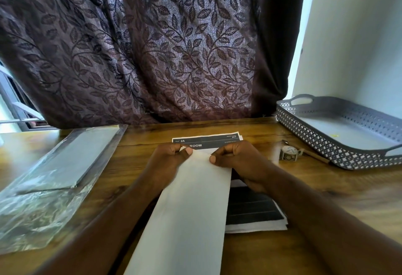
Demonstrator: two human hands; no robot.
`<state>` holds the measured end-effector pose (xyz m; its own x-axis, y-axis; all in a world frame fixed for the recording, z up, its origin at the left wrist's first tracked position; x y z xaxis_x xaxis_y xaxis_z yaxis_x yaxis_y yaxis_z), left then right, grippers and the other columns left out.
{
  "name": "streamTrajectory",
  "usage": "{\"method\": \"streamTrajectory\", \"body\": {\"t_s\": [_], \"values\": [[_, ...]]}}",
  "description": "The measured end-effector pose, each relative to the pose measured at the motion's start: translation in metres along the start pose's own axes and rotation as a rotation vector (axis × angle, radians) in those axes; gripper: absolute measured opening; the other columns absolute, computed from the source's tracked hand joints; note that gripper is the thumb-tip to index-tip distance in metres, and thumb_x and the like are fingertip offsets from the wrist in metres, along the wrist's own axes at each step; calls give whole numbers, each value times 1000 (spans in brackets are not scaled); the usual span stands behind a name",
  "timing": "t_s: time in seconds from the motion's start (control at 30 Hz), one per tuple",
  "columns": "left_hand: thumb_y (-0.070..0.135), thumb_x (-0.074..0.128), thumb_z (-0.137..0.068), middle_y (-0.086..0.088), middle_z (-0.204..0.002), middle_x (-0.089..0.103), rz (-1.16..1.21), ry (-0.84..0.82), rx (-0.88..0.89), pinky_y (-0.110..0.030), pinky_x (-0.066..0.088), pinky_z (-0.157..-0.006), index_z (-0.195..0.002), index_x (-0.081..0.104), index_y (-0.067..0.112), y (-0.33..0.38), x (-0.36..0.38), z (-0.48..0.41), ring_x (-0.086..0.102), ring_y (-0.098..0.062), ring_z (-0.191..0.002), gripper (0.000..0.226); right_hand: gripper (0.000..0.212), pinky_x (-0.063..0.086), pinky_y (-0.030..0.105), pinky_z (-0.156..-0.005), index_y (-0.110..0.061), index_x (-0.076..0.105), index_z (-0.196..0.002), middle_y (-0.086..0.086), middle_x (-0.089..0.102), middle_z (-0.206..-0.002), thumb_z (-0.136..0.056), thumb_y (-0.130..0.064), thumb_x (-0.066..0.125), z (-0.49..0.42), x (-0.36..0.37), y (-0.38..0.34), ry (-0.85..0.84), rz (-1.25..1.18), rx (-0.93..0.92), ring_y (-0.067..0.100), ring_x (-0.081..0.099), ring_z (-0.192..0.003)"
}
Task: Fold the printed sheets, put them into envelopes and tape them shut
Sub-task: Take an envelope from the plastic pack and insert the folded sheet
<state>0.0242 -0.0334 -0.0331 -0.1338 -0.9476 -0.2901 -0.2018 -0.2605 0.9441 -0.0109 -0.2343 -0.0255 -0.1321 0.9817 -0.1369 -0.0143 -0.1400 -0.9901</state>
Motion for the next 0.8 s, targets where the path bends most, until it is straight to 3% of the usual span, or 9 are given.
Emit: {"method": "streamTrajectory", "body": {"t_s": [0.13,0.27,0.37,0.47,0.63,0.73,0.8], "values": [[23,60,-96,-16,-86,77,12,19,-29,-63,53,-88,-84,77,14,-2,-1,0,72,-39,-83,23,17,63,38,-78,1,72,-106,11,75,-104,-94,-8,65,1,-4,-2,-14,7,18,24,75,-92],[28,63,-91,-20,-87,75,42,38,-70,-64,51,-88,-82,76,10,2,-3,3,71,-38,-80,24,19,63,35,-71,5,70,-105,12,74,-105,-93,-9,67,3,-7,-5,-5,3,73,23,76,-87],[16,52,-102,-20,-93,76,93,23,-119,-59,55,-90,-93,76,6,8,-1,8,72,-38,-87,27,18,63,34,-69,7,70,-103,14,74,-106,-92,-8,67,4,-9,-6,28,-25,86,24,77,-85],[19,51,-104,-10,-100,77,133,-67,-176,-48,58,-89,-116,69,10,13,0,16,74,-30,-93,23,15,62,31,-64,8,69,-102,16,75,-100,-92,-3,66,6,-14,-11,101,-112,91,25,77,-82],[27,61,-97,-11,-114,75,246,-328,-349,-48,57,-90,-124,66,17,24,-7,27,72,-33,-103,29,13,63,35,-66,9,69,-99,18,77,-97,-94,-1,63,6,-35,-16,303,-356,66,28,77,-83],[29,60,-97,-9,-111,75,242,-396,-358,-42,61,-79,-125,64,19,28,-8,29,74,-29,-95,30,24,62,38,-70,4,67,-107,17,77,-99,-101,-17,57,4,-40,-16,364,-555,31,27,77,-86],[34,59,-96,-7,-92,77,263,-329,-358,-31,59,-58,-121,66,16,29,-6,28,73,-21,-71,31,41,62,33,-65,0,67,-109,17,77,-97,-104,-36,50,4,-41,-16,282,-722,33,26,77,-85]]}}
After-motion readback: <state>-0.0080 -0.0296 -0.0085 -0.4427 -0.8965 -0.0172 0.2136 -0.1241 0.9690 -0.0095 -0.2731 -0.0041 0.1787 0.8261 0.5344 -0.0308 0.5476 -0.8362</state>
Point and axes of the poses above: each hand's wrist, its own z-axis away from the middle knuckle, its own x-axis out of the palm, y = z × x, the point moved 1 cm from there along -z, towards the middle knuckle
